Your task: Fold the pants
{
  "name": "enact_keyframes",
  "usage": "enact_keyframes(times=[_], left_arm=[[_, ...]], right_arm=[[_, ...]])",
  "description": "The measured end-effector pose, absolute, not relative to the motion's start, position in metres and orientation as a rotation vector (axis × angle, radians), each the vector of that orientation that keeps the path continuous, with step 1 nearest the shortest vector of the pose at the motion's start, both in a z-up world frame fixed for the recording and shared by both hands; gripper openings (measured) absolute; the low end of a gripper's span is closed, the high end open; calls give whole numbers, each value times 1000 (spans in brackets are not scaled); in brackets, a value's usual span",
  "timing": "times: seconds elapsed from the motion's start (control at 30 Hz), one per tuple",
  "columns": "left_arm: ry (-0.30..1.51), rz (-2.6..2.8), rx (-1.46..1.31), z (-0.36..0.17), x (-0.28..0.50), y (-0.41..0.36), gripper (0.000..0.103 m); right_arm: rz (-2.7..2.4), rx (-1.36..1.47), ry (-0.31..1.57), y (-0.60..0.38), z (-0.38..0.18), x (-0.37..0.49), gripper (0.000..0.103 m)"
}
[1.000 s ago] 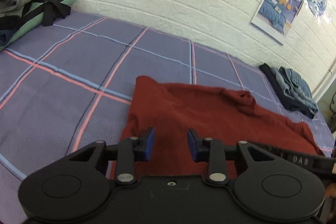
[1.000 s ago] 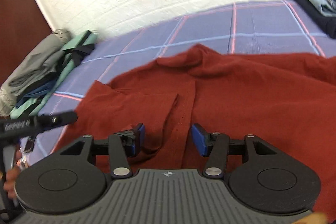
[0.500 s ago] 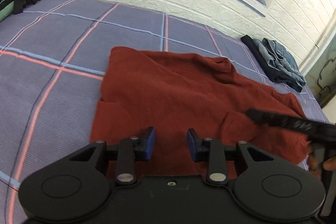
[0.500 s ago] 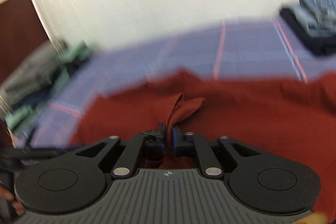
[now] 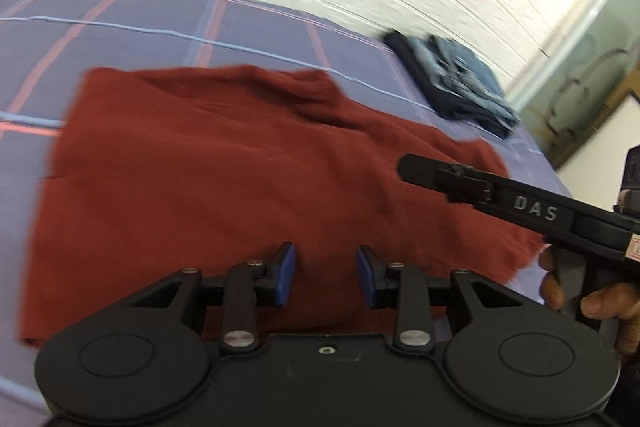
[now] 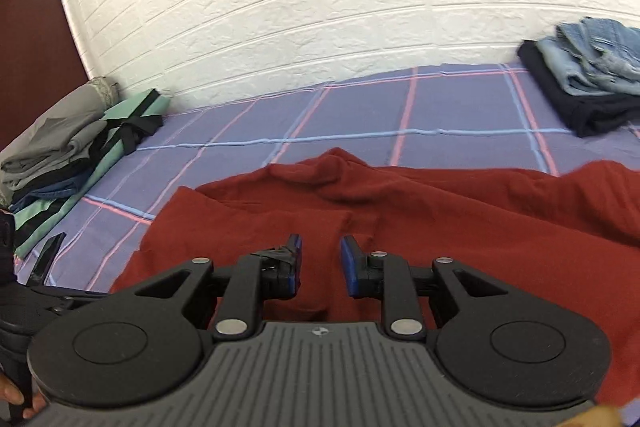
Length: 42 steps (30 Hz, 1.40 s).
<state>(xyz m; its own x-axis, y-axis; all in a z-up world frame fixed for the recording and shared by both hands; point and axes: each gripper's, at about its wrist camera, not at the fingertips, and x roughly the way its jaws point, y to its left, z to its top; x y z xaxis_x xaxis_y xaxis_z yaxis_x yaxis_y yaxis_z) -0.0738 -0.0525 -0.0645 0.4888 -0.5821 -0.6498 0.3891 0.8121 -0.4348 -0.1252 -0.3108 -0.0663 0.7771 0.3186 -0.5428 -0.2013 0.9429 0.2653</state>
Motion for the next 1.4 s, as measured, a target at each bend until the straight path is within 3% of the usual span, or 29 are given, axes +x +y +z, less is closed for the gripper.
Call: enact_keyframes(times=[0.47,0.83,0.9,1.03,1.13,1.4], left_arm=[[866,-519,-142,-62,-31,-76,103],[847,-486,-106,-66,-24,-89,103],[849,-485,-122,-64,-24,-88,103],[832,-487,-101,-58,-30,-90,103],[830,-491,-96,-56,-32,-93,103],[812,-506,-101,-46,-42,-92,103]], right_arm=[[116,218,637,-369,-77,-157,47],[124,200,631,-373,-72,-164,74],[93,195,614,-377,-69,-169,90],[-6,210,597,-396,-67,-183,94],[-98,244,593,-416,-70,-190,103],[-240,337,584,-466,-76,-207,103]])
